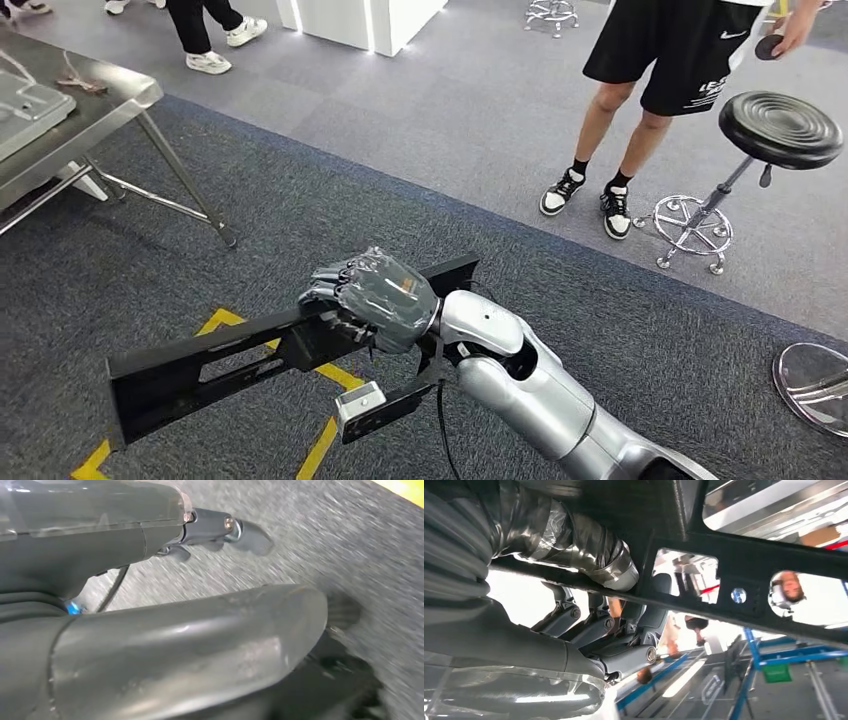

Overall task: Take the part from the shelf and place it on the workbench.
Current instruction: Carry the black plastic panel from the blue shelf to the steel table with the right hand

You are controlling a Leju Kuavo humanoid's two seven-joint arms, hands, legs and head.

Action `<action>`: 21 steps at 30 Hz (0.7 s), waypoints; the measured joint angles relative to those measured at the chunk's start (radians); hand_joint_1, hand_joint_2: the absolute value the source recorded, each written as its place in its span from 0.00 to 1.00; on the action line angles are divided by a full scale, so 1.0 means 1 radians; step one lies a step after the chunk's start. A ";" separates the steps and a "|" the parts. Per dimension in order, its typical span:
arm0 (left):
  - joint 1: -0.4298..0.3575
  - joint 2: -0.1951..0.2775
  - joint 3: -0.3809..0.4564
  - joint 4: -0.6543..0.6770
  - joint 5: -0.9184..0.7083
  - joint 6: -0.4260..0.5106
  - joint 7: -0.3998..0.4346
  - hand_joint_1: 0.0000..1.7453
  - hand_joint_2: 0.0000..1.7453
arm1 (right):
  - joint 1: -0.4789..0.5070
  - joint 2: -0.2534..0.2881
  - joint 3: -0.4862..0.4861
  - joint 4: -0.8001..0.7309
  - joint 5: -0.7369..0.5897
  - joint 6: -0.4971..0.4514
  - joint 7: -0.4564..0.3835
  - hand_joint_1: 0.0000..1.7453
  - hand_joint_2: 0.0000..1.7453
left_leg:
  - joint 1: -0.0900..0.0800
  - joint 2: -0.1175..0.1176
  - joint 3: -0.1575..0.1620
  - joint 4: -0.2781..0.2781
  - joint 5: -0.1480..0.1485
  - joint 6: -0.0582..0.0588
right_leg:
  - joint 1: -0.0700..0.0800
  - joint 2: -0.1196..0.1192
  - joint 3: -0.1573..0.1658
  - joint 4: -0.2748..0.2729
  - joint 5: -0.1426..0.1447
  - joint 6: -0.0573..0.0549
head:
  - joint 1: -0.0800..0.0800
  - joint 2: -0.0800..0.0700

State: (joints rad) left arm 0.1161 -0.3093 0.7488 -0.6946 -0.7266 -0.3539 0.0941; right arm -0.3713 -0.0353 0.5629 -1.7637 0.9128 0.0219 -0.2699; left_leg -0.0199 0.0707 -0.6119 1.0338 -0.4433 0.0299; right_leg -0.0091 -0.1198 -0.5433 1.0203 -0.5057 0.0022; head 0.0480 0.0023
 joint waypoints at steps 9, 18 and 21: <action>-0.062 0.029 0.018 0.155 -0.024 0.008 -0.031 0.00 0.00 | -0.022 0.015 0.020 0.016 -0.011 0.000 0.008 1.00 1.00 | 0.013 -0.118 0.025 -0.024 0.010 0.026 | -0.006 0.115 -0.146 0.268 -0.091 0.020 | 0.000 0.000; -0.069 0.041 0.027 0.200 -0.031 0.010 -0.037 0.00 0.00 | -0.036 0.018 0.020 0.022 -0.016 0.000 0.007 1.00 1.00 | 0.017 -0.184 0.004 0.011 -0.013 -0.012 | -0.013 0.158 -0.047 -0.002 0.045 -0.006 | 0.000 0.000; -0.074 0.046 0.028 0.207 -0.031 0.010 -0.037 0.00 0.00 | -0.040 0.020 0.020 0.024 -0.017 0.000 0.007 1.00 1.00 | 0.020 -0.101 -0.072 0.160 -0.084 -0.027 | -0.014 0.118 -0.033 -0.012 0.042 -0.019 | 0.000 0.000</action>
State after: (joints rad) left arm 0.0422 -0.2638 0.7767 -0.4881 -0.7572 -0.3441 0.0568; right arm -0.4117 -0.0156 0.5826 -1.7400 0.8962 0.0216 -0.2632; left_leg -0.0001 -0.0306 -0.6840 1.1938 -0.5272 0.0031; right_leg -0.0227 -0.0018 -0.5763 1.0084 -0.4636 -0.0173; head 0.0480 0.0023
